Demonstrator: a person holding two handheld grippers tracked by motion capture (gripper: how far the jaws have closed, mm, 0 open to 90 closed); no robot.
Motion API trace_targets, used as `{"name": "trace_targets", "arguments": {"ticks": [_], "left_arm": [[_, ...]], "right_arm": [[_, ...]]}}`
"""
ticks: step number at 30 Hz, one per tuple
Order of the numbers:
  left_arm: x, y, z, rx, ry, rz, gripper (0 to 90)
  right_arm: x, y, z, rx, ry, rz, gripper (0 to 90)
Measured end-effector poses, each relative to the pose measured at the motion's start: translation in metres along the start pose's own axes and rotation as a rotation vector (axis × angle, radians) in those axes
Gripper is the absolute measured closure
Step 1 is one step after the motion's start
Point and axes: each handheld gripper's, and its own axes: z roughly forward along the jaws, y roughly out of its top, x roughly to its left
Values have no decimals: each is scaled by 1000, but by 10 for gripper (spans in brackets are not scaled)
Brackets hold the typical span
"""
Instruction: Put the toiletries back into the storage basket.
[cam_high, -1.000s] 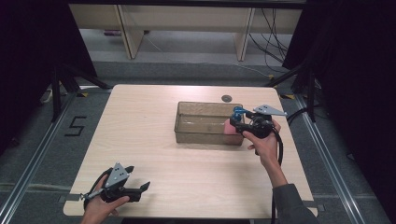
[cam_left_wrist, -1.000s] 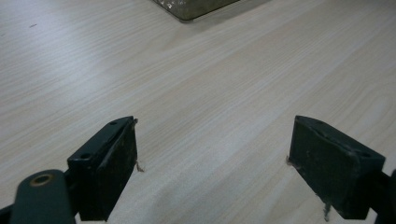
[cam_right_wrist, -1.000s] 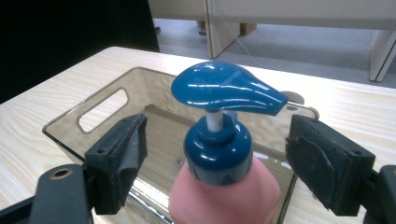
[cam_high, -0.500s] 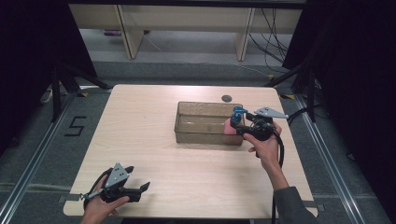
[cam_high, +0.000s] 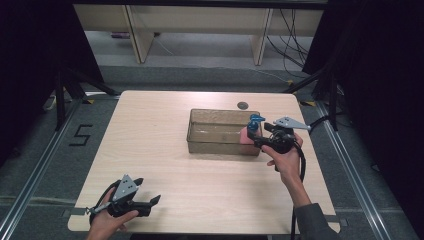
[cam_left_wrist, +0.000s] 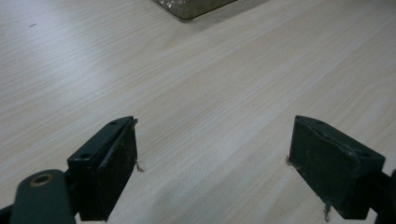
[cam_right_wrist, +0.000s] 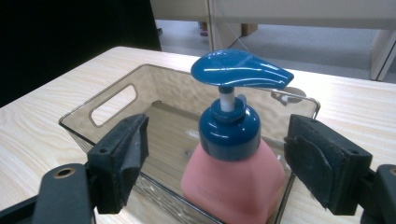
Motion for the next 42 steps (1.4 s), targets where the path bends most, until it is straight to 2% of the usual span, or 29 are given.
{"name": "trace_targets", "arguments": {"ticks": [2,3,4,7,8,12,13,15,16,18,19,20,21,22,23,24,26,27,28,30,31,32,34,36,37,38,39,40,42], "left_arm": [[1,1,0,-9,-5,0,149],[1,1,0,-8,-5,7,149],[0,0,1,-7,-5,0,149],[0,0,0,-7,-6,-1,149],[1,0,0,-8,-4,-1,149],[0,0,1,-1,-6,0,149],[0,0,1,-1,-6,1,149],[0,0,1,-5,-6,-2,149],[0,0,1,0,-7,1,150],[1,0,1,-5,-9,4,149],[1,0,1,-6,-9,2,150],[1,0,1,-3,-2,-1,149],[0,0,1,-8,-6,-3,149],[0,0,1,-4,-6,-2,149],[0,0,0,-1,-4,1,149],[0,0,0,-2,0,-1,150],[1,1,1,-10,-5,2,149],[1,0,1,-8,-5,0,149],[0,0,0,0,0,2,149],[0,0,0,1,-2,2,149],[0,0,1,-6,-4,-3,149],[0,0,1,-9,-6,-2,149],[0,0,0,0,-2,1,149],[0,0,0,-1,-3,0,149],[0,0,1,-9,-7,-2,149],[0,1,0,-9,-5,7,149],[0,1,1,-11,-10,2,149],[-1,0,1,-11,-12,-5,149],[0,1,0,-9,-16,9,149]], "right_arm": [[1,0,-2,16,5,21,224],[4,-1,-3,22,1,48,223],[3,-1,-4,28,-8,19,223],[3,-2,-4,23,3,18,226],[6,-2,-5,22,12,39,227],[4,-4,-5,19,-5,1,227],[7,-4,-6,40,-21,33,226],[4,-5,-6,14,5,1,226],[6,-6,-7,25,7,21,226],[5,-7,-9,20,4,6,226],[7,-7,-9,28,14,38,226],[6,-8,-10,26,9,20,226],[9,-8,-11,28,4,34,224],[7,-7,-12,34,-4,0,222],[9,-8,-13,43,5,35,223],[9,-8,-14,18,10,8,222],[13,-9,-16,25,15,40,223],[13,-10,-16,23,17,41,222],[11,-10,-16,13,9,-3,222],[15,-11,-18,20,20,34,222],[13,-11,-19,11,9,-12,222],[17,-13,-20,23,22,30,222],[15,-13,-20,15,21,6,222],[17,-13,-23,21,25,25,223],[17,-13,-24,15,34,21,223],[17,-14,-24,10,20,6,223],[20,-14,-25,25,32,41,223],[21,-15,-25,18,37,42,223],[20,-16,-26,9,34,4,222]]}}
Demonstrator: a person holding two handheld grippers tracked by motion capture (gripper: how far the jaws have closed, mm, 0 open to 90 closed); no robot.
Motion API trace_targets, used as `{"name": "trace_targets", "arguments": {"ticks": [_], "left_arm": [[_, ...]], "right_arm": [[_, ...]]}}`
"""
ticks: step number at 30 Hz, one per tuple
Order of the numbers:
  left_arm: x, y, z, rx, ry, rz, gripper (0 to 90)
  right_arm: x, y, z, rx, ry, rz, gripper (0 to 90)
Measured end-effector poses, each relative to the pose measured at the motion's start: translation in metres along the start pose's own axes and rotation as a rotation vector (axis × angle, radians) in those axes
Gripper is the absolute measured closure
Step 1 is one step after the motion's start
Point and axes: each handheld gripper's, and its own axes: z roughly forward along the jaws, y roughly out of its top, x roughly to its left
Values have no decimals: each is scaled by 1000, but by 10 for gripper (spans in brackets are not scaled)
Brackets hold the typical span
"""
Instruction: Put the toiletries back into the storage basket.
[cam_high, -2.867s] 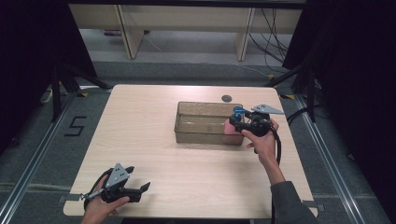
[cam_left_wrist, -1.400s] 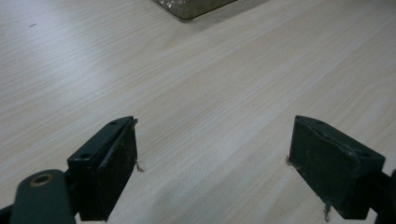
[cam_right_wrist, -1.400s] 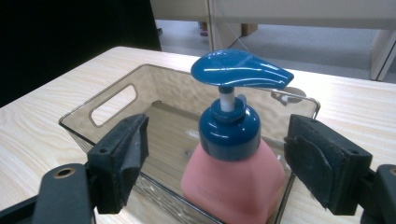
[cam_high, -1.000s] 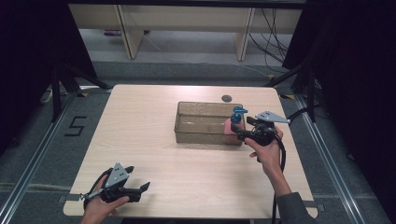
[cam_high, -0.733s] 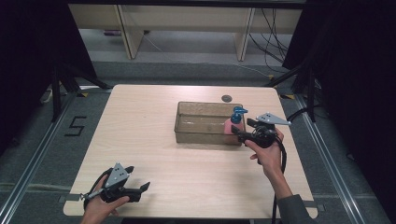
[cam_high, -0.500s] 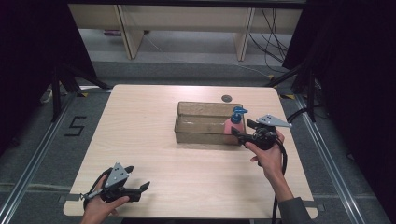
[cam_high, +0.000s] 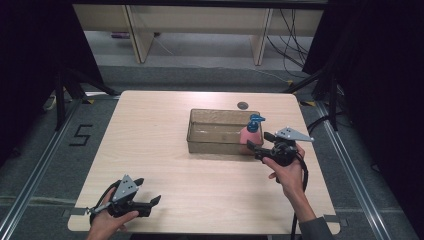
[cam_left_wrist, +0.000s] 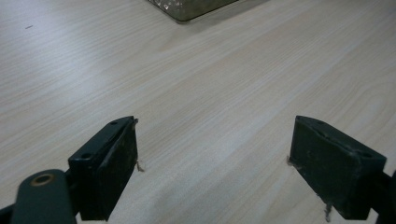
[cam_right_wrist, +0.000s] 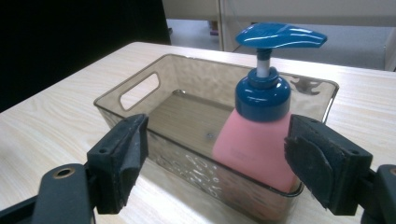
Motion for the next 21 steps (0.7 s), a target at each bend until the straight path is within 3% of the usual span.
{"name": "trace_targets", "arguments": {"ticks": [4,5,7,9,11,13,14,18,21], "left_arm": [[0,0,0,-6,-3,-1,149],[0,-1,0,-7,-2,-7,149],[0,0,1,-11,0,-11,149],[0,0,0,-9,-7,1,149],[0,0,0,-11,-6,-7,149],[-1,0,0,-18,-4,-12,149],[0,1,-1,-14,-3,-3,149],[0,1,0,-16,-2,-6,149],[0,0,-1,-7,-3,-4,149]], "right_arm": [[6,-2,-1,-1,13,29,226],[4,-2,-2,-1,12,1,227],[6,-3,-1,3,26,5,227],[9,-5,-2,21,18,30,227],[7,-5,-2,6,7,-11,227],[9,-6,-3,3,21,29,227],[8,-6,-4,1,16,0,227],[12,-8,-7,2,34,53,227],[10,-9,-7,-6,18,12,226]]}}
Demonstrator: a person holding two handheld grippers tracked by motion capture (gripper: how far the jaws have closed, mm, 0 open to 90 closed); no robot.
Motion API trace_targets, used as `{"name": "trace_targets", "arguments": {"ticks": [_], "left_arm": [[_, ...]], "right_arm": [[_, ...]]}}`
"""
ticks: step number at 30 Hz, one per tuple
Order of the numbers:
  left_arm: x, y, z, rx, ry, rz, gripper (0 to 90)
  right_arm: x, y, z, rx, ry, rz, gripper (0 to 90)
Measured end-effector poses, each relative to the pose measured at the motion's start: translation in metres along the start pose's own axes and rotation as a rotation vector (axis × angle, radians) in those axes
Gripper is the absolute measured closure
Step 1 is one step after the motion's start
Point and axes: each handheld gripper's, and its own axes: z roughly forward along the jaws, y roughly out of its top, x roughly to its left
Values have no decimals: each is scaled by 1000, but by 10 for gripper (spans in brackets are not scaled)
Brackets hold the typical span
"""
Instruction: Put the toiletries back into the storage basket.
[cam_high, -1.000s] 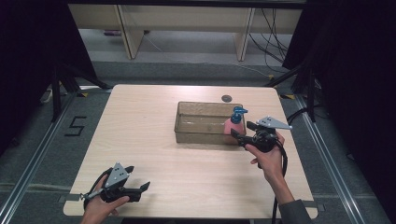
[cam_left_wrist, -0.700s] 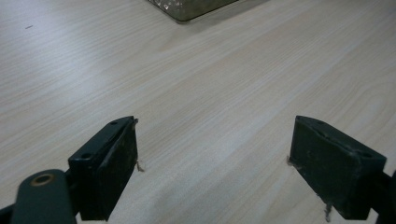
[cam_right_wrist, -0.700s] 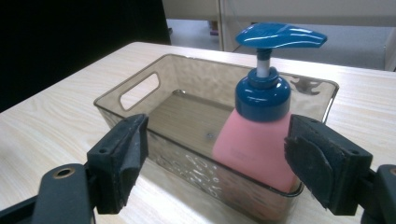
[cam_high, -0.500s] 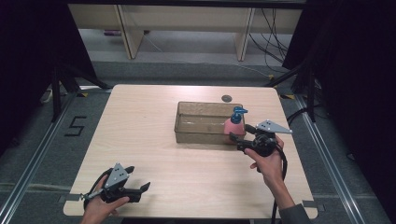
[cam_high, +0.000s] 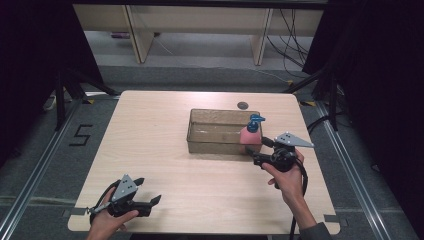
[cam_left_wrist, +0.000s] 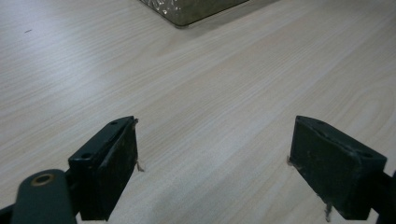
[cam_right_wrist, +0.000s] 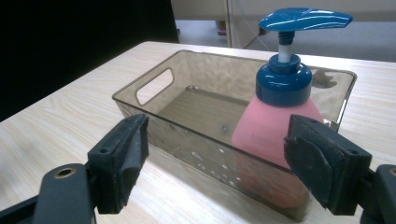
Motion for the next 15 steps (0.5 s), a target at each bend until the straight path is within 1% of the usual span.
{"name": "trace_targets", "arguments": {"ticks": [1,2,3,4,5,6,7,8,9,10,12,13,14,15], "left_arm": [[0,0,0,-1,0,-1,149],[0,0,0,-6,0,-7,149],[0,1,0,-9,1,-2,149],[-1,1,0,-9,3,-9,149],[0,1,0,-7,-1,4,149],[-1,0,0,-10,-2,-4,149],[0,0,0,-10,-1,-4,149],[0,0,0,-8,5,-9,149],[0,0,0,-15,0,-10,149],[0,0,0,-7,-1,-8,149],[0,-1,1,-7,-5,-6,149],[0,0,1,-4,-4,-6,149],[0,0,0,-6,-2,-8,149],[0,1,0,-7,1,-4,149]], "right_arm": [[3,-1,-1,8,14,33,225],[4,-1,-1,14,15,40,225],[4,-1,-2,11,20,42,225],[3,-1,-2,9,11,11,225],[3,-1,-2,19,3,1,225],[3,-2,-2,5,13,-4,225],[4,-2,-2,3,22,6,225],[6,-4,-2,2,29,35,225],[5,-4,-2,-1,32,4,225],[6,-4,-2,5,32,12,225],[6,-6,-2,-6,32,-7,223],[9,-6,-2,8,38,31,223],[10,-6,-2,6,37,34,222],[8,-6,-2,2,37,9,222]]}}
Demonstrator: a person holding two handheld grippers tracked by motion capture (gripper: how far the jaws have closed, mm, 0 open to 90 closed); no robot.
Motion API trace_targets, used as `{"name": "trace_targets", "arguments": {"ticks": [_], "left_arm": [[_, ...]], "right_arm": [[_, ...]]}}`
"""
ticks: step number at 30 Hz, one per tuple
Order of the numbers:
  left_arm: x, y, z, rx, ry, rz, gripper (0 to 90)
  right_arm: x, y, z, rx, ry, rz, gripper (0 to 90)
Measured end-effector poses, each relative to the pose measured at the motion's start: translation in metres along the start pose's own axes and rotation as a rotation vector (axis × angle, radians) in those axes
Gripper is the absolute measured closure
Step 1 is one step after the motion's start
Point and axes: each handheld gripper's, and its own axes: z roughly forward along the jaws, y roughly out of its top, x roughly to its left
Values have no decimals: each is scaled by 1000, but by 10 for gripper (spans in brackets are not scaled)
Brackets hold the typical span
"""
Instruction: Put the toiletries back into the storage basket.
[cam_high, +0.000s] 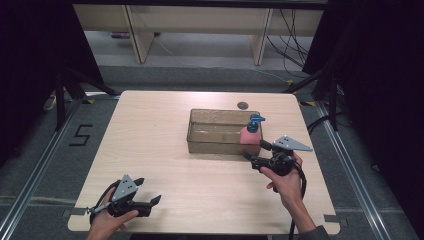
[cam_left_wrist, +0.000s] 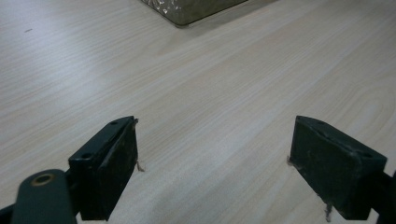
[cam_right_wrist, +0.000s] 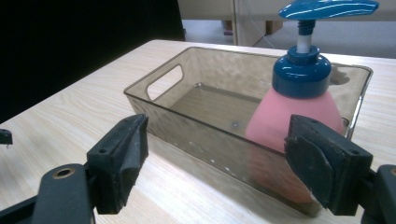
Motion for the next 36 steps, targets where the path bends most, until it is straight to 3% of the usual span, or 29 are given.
{"name": "trace_targets", "arguments": {"ticks": [2,3,5,7,9,17,18,19,20,21,22,25,28,29,31,32,33,35,36], "left_arm": [[1,0,0,-1,-6,7,149],[0,-1,0,-5,-4,-3,149],[1,0,0,-4,-1,-3,149],[0,0,0,0,-2,0,149],[0,-1,0,3,-3,-1,148],[0,0,0,2,1,4,149],[0,0,0,0,2,-2,149],[-1,0,0,-6,-1,-7,149],[-1,0,0,-5,-1,-8,149],[0,0,0,0,2,-2,149],[0,0,0,-3,-2,-2,149],[0,0,0,-5,-2,-5,149],[0,0,-1,2,4,1,149],[0,0,0,1,2,-2,149],[0,0,0,-4,-2,-3,149],[0,0,0,-4,-1,-3,149],[0,0,0,-3,-1,-2,149],[1,0,0,2,-1,5,149],[1,0,0,-2,-3,3,149]], "right_arm": [[1,-1,1,3,8,6,222],[0,0,-1,3,-12,-27,222],[3,-1,-2,7,11,30,222],[1,-2,-2,-13,10,-12,221],[3,-3,-3,-2,14,24,220],[1,-5,-6,-11,13,-1,215],[3,-6,-7,-8,19,22,215],[2,-6,-7,-1,7,-8,214],[2,-8,-6,-14,22,-5,214],[5,-9,-6,-8,26,35,214],[4,-8,-8,3,23,10,213],[4,-10,-7,-10,28,-4,213],[8,-11,-9,14,32,21,214],[6,-11,-8,-3,31,-16,213],[9,-12,-9,1,50,20,213],[9,-12,-9,-4,44,-2,214],[12,-12,-11,12,49,36,214],[10,-13,-11,3,43,0,213],[11,-13,-12,10,47,7,214]]}}
